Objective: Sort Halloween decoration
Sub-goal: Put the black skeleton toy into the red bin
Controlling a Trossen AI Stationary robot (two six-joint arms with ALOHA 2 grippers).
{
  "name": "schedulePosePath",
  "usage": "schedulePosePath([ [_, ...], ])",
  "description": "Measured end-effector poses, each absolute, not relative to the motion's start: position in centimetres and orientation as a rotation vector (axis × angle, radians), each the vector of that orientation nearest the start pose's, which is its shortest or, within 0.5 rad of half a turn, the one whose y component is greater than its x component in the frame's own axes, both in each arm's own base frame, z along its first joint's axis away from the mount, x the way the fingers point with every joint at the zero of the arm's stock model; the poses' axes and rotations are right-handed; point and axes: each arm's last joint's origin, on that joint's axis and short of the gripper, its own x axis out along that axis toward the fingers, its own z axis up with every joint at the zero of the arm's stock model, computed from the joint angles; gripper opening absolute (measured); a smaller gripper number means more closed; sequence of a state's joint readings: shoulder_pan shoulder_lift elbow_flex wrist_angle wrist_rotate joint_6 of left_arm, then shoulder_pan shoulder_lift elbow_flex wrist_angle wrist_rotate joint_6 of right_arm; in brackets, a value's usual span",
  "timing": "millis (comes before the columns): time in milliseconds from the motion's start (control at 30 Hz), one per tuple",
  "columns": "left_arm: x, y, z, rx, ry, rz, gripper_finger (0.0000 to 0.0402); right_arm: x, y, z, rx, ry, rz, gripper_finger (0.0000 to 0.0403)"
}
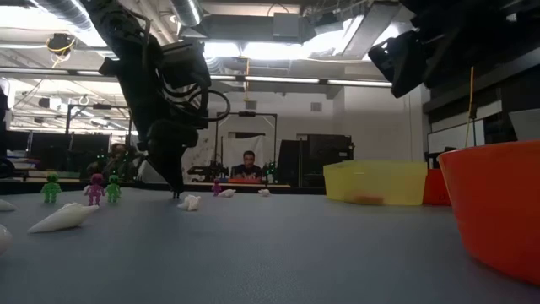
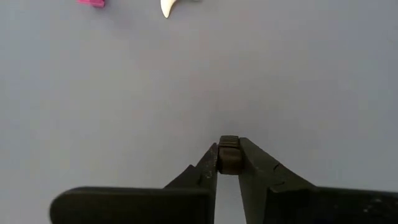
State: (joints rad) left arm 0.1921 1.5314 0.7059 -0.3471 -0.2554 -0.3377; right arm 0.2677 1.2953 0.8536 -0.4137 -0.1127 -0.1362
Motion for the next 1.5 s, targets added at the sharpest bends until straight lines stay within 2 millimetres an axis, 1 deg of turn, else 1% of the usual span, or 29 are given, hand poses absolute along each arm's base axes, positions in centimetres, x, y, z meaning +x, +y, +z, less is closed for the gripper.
schedulePosePath([
  [167, 25.4, 5.6, 14.1, -0.314, 1.066, 0.584, 0.0023, 24.9, 6.9, 23.4, -0.228, 0.833, 0.34, 0.0166],
  [333, 26.3, 5.5, 14.5, -0.388, 0.976, 0.497, 0.0024, 24.9, 6.9, 23.4, -0.233, 0.833, 0.328, 0.0166],
  [433, 27.3, 5.4, 15.4, -0.451, 0.894, 0.458, 0.0024, 24.9, 6.9, 23.4, -0.227, 0.832, 0.342, 0.0166],
  [567, 28.9, 5.0, 16.9, -0.509, 0.74, 0.379, 0.0023, 25.0, 6.9, 23.5, -0.235, 0.819, 0.321, 0.0166],
  [700, 30.5, 4.3, 18.6, -0.561, 0.558, 0.276, 0.0025, 25.5, 6.7, 23.9, -0.272, 0.758, 0.213, 0.0166],
  [900, 31.9, 3.1, 21.0, -0.616, 0.35, 0.189, 0.0026, 26.5, 6.3, 25.2, -0.324, 0.598, -0.037, 0.0166],
  [1000, 32.2, 2.6, 21.8, -0.636, 0.262, 0.159, 0.0026, 26.9, 6.1, 25.8, -0.357, 0.527, -0.12, 0.0166],
  [1133, 32.5, 2.2, 22.7, -0.69, 0.167, 0.146, 0.0026, 27.3, 6.2, 26.5, -0.401, 0.455, -0.12, 0.0166],
  [1233, 32.6, 2.1, 23.1, -0.73, 0.125, 0.133, 0.0026, 27.5, 6.3, 27.0, -0.418, 0.404, -0.121, 0.0166],
  [1367, 32.6, 1.9, 23.5, -0.735, 0.09, 0.112, 0.0026, 27.7, 6.2, 27.7, -0.454, 0.342, -0.152, 0.0166],
  [1500, 32.7, 1.5, 24.0, -0.736, 0.046, 0.078, 0.0026, 27.8, 6.2, 28.0, -0.497, 0.322, -0.185, 0.0166],
])
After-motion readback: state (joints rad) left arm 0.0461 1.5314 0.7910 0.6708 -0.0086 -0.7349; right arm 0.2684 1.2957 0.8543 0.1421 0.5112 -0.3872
